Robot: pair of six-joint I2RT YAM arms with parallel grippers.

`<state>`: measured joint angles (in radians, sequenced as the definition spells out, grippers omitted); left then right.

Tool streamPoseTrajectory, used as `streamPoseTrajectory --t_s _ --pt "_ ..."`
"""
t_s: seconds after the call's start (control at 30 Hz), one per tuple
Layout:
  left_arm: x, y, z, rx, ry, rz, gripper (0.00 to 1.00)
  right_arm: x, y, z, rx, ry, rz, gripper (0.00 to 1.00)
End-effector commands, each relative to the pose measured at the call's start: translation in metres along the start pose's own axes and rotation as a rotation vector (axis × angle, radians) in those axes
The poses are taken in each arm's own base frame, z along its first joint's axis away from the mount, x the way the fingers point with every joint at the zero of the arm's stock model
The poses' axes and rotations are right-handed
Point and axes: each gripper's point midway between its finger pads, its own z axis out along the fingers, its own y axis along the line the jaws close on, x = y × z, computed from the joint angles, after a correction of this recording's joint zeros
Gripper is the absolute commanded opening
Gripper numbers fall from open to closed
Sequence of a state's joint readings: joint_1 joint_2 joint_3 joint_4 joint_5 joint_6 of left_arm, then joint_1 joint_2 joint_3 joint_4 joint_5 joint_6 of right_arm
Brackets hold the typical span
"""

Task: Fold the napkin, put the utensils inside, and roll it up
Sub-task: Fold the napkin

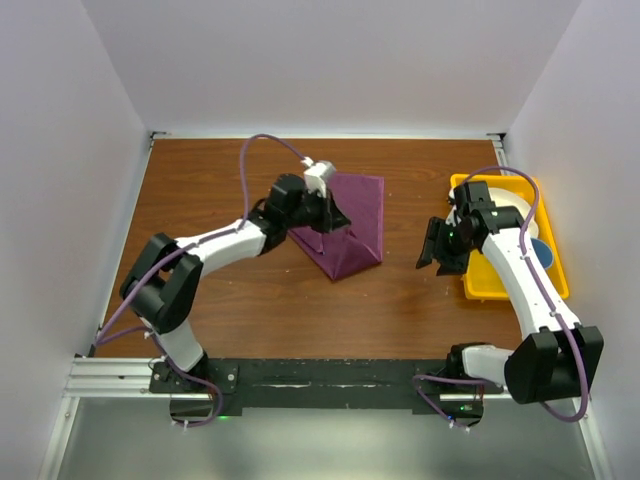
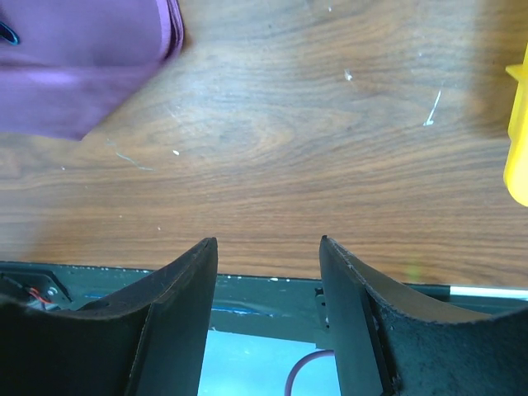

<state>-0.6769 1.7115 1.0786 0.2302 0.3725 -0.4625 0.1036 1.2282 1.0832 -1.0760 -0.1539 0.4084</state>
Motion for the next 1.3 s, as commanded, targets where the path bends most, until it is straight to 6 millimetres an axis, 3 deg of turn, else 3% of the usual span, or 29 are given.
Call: streamPoseTrajectory --t_s 0.0,0.13,0.27,0.57,0.97,1.27 --pt "-0.032 0.019 -0.014 0.082 -0.087 -0.286 0.00 -0.019 0.015 -0.012 -0.057 -0.050 -0.024 0.56" --pt "-0.053 0.051 -0.023 0.063 -0.160 -0.366 0.00 -0.019 0.015 -0.010 -0.056 -0.035 -0.034 0.56" --pt "-0.058 0.100 -0.033 -0.014 -0.196 -0.459 0.00 -0.019 0.014 -0.010 -0.052 -0.035 -0.038 0.56" --pt "-0.064 0.167 -0.054 -0.119 -0.254 -0.553 0.00 -0.020 0.015 -0.006 -0.053 -0.018 -0.043 0.56" --pt "-0.055 0.217 -0.056 -0.201 -0.241 -0.606 0.00 -0.021 0.016 -0.002 -0.056 -0.002 -0.041 0.56" --pt "-0.046 0.234 -0.060 -0.243 -0.222 -0.612 0.00 -0.020 0.018 0.001 -0.065 0.007 -0.035 0.56"
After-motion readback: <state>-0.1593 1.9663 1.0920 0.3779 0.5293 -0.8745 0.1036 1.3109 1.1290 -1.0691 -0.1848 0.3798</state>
